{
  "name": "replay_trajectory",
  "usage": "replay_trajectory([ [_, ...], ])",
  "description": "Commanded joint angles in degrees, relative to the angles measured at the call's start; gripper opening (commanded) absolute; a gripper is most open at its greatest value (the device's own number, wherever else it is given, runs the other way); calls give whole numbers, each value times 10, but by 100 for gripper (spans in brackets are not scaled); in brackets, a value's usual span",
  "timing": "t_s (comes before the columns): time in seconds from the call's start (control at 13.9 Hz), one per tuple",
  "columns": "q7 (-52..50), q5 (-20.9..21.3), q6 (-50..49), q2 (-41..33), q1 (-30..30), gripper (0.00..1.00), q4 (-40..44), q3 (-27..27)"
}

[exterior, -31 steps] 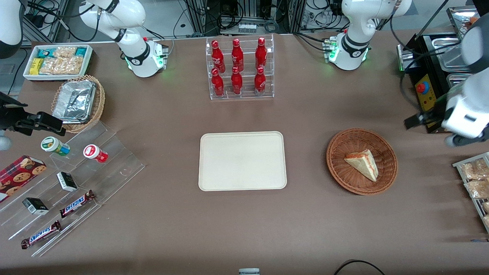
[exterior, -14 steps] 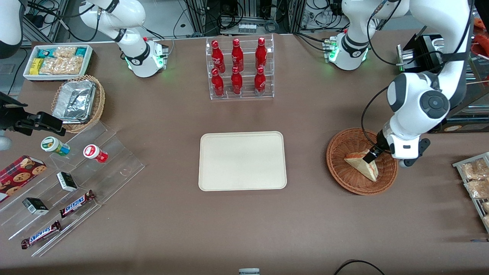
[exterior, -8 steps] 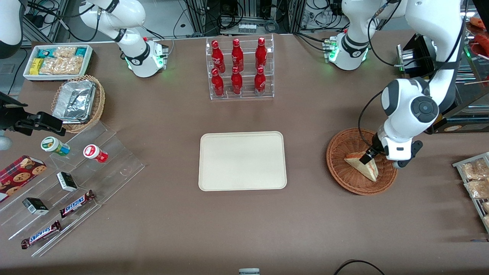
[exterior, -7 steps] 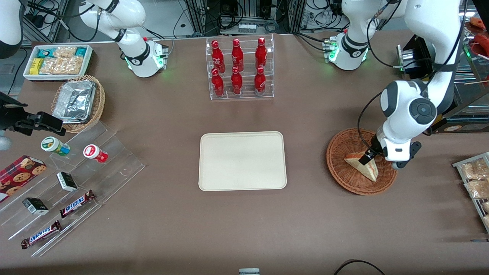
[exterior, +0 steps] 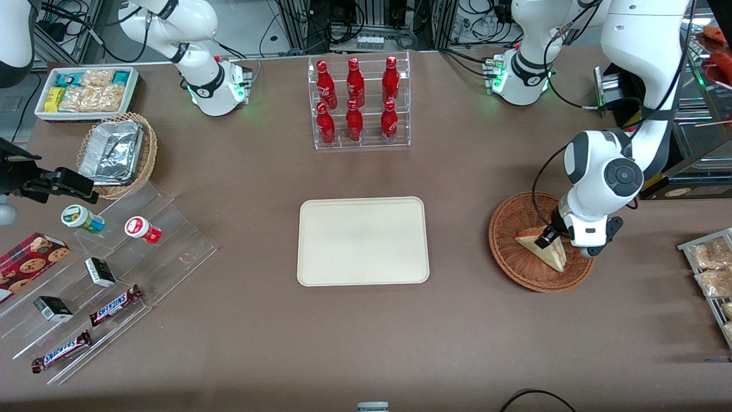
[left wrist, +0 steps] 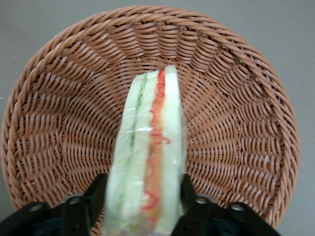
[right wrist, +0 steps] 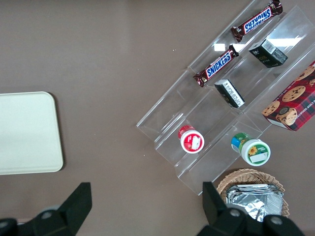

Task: Place sandwich from basket to tray
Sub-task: 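Lower the open left gripper and close it on the wrapped sandwich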

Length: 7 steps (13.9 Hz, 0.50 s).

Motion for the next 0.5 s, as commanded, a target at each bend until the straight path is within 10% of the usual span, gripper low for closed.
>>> replay_trajectory([
  [0.0, -17, -1, 0, 2, -1, 0, 14, 0],
  [0.43, -13, 4, -70, -37, -5, 0, 40, -1],
])
